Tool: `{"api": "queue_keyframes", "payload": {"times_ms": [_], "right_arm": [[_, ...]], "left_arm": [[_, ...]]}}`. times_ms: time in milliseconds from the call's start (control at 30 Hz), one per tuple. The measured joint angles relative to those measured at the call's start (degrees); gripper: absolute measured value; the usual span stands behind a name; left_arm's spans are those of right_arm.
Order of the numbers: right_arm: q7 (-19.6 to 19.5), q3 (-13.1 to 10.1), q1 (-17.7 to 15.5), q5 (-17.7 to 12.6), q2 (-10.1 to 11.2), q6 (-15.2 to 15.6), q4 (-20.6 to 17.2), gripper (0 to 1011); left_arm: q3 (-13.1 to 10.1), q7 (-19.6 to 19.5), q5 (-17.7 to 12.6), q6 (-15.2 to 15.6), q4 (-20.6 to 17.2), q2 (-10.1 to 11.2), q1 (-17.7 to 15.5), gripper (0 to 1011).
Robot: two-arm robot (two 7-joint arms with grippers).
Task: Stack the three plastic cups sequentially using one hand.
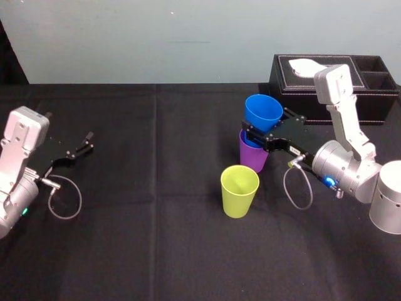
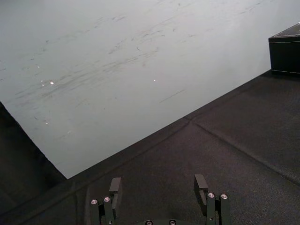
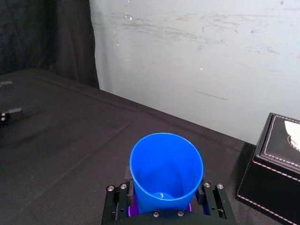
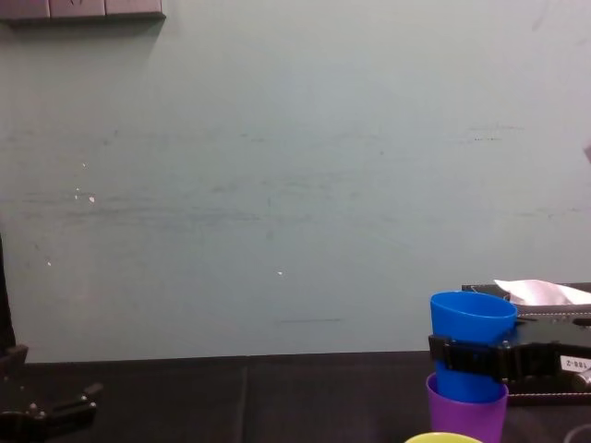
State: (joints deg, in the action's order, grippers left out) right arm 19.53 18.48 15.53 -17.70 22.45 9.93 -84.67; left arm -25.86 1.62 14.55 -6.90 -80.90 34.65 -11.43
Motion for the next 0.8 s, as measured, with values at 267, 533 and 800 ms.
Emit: {"api": "queue_keyframes", "payload": {"times_ms": [267,533,800], "right_arm": [[0.0,0.0,0.0,0.0,0.0,0.0,0.0,720],[0.1,0.0,0.0,0.0,0.0,0.0,-0.1,878],[0.1,0.0,0.0,-0.1,0.1,0.0,-0.2,1000]], "left_arm": [[0.0,0.0,0.0,0.0,0.0,0.0,0.0,1011],[0.0,0.0,0.0,0.0,0.0,0.0,0.0,1012],[0.0,0.0,0.0,0.0,0.0,0.0,0.0,1011]]}}
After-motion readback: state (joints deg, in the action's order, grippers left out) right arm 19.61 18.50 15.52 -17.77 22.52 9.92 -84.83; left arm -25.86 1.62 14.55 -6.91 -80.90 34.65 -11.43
